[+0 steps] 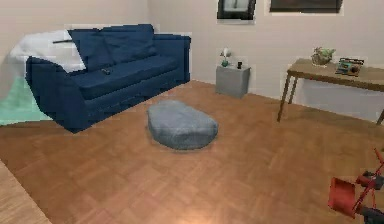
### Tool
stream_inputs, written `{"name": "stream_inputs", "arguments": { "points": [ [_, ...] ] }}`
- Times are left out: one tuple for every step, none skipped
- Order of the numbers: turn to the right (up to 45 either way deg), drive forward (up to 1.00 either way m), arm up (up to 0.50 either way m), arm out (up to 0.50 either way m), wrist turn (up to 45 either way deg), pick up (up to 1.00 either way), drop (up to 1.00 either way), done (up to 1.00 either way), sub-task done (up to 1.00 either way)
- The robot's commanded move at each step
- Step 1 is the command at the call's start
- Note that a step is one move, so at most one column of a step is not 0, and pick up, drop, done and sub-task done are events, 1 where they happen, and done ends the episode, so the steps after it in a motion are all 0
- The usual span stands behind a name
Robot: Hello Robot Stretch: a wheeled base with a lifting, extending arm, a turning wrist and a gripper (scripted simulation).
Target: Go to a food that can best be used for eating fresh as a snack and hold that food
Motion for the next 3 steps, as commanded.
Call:
{"name": "stream_inputs", "arguments": {
  "points": [
    [-45.0, 0.0, 0.0, 0.0, 0.0, 0.0, 0.0, 0.0, 0.0],
    [-6.0, 0.0, 0.0, 0.0, 0.0, 0.0, 0.0, 0.0, 0.0],
    [0.0, 0.95, 0.0, 0.0, 0.0, 0.0, 0.0, 0.0, 0.0]
  ]
}}
